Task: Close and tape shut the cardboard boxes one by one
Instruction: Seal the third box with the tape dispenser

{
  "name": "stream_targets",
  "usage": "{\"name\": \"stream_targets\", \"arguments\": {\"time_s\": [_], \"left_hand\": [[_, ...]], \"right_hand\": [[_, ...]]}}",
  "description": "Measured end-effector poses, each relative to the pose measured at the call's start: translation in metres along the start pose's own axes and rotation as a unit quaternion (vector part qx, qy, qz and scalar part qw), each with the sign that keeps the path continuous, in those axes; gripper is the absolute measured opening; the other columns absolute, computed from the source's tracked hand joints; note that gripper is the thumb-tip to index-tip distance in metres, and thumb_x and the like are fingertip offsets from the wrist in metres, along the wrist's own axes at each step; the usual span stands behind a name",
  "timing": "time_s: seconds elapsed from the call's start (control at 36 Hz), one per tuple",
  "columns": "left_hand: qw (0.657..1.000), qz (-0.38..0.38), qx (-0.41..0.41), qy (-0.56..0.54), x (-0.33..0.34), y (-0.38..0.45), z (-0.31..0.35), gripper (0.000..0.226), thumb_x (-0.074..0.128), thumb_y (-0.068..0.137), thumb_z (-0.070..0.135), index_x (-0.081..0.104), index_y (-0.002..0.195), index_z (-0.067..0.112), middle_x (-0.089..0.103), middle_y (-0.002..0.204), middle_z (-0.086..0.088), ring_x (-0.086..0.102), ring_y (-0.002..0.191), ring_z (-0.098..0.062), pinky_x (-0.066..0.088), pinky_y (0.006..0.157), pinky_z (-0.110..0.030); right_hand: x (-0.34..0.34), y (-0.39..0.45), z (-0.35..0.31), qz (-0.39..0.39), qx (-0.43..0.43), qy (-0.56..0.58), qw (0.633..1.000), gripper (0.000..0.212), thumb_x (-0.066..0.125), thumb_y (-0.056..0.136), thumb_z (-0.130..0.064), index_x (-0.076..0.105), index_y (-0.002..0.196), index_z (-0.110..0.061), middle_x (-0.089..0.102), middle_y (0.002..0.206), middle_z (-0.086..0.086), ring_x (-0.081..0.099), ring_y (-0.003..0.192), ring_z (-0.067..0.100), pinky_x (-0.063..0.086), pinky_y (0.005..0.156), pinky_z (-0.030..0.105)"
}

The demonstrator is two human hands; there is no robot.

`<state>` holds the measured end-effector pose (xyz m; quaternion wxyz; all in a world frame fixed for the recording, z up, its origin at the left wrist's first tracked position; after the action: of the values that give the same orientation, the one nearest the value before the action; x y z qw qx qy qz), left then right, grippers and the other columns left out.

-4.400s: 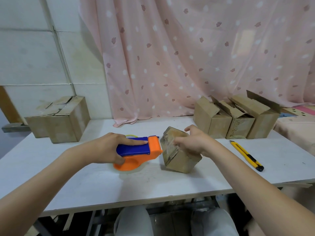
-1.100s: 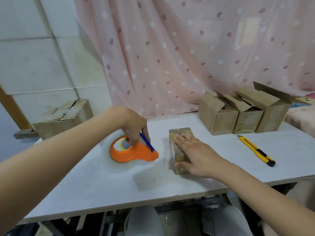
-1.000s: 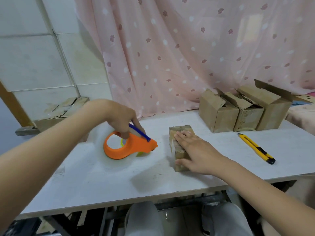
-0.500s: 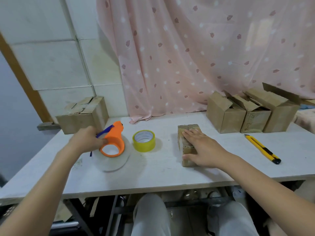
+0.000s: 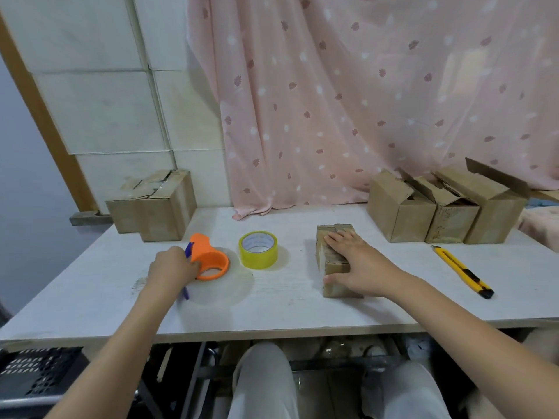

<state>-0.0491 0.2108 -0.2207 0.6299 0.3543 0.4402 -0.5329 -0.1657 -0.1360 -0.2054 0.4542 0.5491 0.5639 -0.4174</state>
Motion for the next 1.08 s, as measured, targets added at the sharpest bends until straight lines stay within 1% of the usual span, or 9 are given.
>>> {"name": "stream_targets", "arguments": {"time_s": [0.11,0.17,0.25,0.39,0.53,0.72,0.89,0.94,1.08], "left_hand": [[0.988,0.110,0.102,0.036,-0.017,-0.021,0.040,0.020,0.055,0.092,0.025,0.058,0.090,0.005,0.057,0.100,-0.018,0.054,0.100,-0.038,0.045,0.085,-0.039],[0.969,0.159,0.189,-0.014,-0.023,-0.041,0.074,0.018,0.053,0.091,0.016,0.061,0.081,0.003,0.061,0.084,-0.018,0.056,0.087,-0.038,0.045,0.073,-0.039],[0.967,0.006,0.212,-0.140,-0.008,-0.072,0.128,0.024,0.049,0.085,0.020,0.056,0.065,0.010,0.049,0.065,-0.007,0.044,0.069,-0.029,0.041,0.059,-0.034],[0.914,-0.199,0.144,-0.323,0.045,-0.082,0.175,0.046,0.052,0.075,0.031,0.067,0.089,-0.011,0.073,0.086,-0.023,0.068,0.073,-0.038,0.060,0.079,-0.052],[0.933,-0.153,0.147,-0.292,0.056,-0.096,0.194,0.028,0.051,0.087,0.013,0.066,0.067,0.000,0.071,0.071,-0.016,0.073,0.075,-0.033,0.057,0.067,-0.032],[0.964,-0.038,0.256,-0.066,0.065,-0.125,0.212,0.017,0.043,0.094,0.001,0.058,0.100,0.004,0.060,0.101,-0.016,0.058,0.107,-0.034,0.038,0.074,-0.031],[0.954,-0.099,0.201,-0.198,0.067,-0.108,0.196,0.029,0.047,0.090,0.011,0.041,0.061,0.009,0.057,0.070,-0.019,0.064,0.082,-0.039,0.051,0.062,-0.031],[0.941,-0.152,0.173,-0.246,0.066,-0.104,0.190,0.023,0.051,0.090,0.012,0.057,0.069,0.002,0.060,0.071,-0.013,0.068,0.070,-0.030,0.059,0.062,-0.027],[0.905,-0.205,0.113,-0.354,0.065,-0.111,0.180,0.032,0.045,0.102,0.032,0.067,0.106,0.010,0.062,0.097,-0.011,0.069,0.097,-0.037,0.062,0.072,-0.041]], "right_hand": [[0.005,0.003,0.001,-0.031,0.046,-0.068,0.996,0.095,0.051,0.087,-0.072,0.003,0.160,-0.034,-0.019,0.165,0.014,-0.024,0.149,0.036,-0.018,0.119,0.055],[0.001,0.003,-0.001,-0.046,0.073,-0.016,0.996,0.090,0.046,0.090,-0.072,0.004,0.160,-0.034,-0.017,0.165,0.015,-0.019,0.150,0.039,-0.015,0.119,0.058],[-0.018,0.004,-0.004,0.023,0.107,0.078,0.991,0.075,0.038,0.100,-0.059,0.012,0.160,-0.022,0.005,0.166,0.017,0.003,0.153,0.036,0.002,0.121,0.055],[-0.033,0.012,0.015,0.084,0.223,0.200,0.950,0.046,0.041,0.104,-0.031,0.043,0.136,0.003,0.052,0.135,0.021,0.052,0.120,0.035,0.047,0.093,0.039],[-0.011,0.021,0.028,0.073,0.255,0.261,0.928,0.031,0.046,0.101,-0.029,0.062,0.113,-0.006,0.066,0.104,0.009,0.061,0.091,0.025,0.051,0.073,0.034],[-0.010,0.019,0.025,0.091,0.265,0.283,0.917,0.026,0.049,0.100,-0.026,0.064,0.108,-0.006,0.065,0.106,0.012,0.058,0.087,0.026,0.042,0.065,0.029],[-0.015,0.026,0.030,0.062,0.285,0.307,0.906,0.024,0.052,0.096,-0.027,0.059,0.088,-0.005,0.061,0.086,0.012,0.051,0.072,0.026,0.044,0.062,0.031],[-0.022,0.029,0.028,0.040,0.293,0.318,0.901,0.027,0.055,0.096,-0.030,0.054,0.081,-0.008,0.058,0.078,0.013,0.055,0.069,0.028,0.056,0.064,0.040],[-0.036,0.029,0.025,-0.049,0.329,0.360,0.872,0.048,0.059,0.097,-0.045,0.053,0.106,0.002,0.066,0.108,0.025,0.070,0.089,0.041,0.059,0.079,0.057]]}}
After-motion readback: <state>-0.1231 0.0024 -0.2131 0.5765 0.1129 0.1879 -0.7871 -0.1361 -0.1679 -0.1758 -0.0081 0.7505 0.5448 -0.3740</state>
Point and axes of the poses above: each hand's wrist, its own y-axis towards the middle knuckle, its own x-axis out of the palm, z = x × y, the point moved 3 cm from there along y, towards the middle knuckle
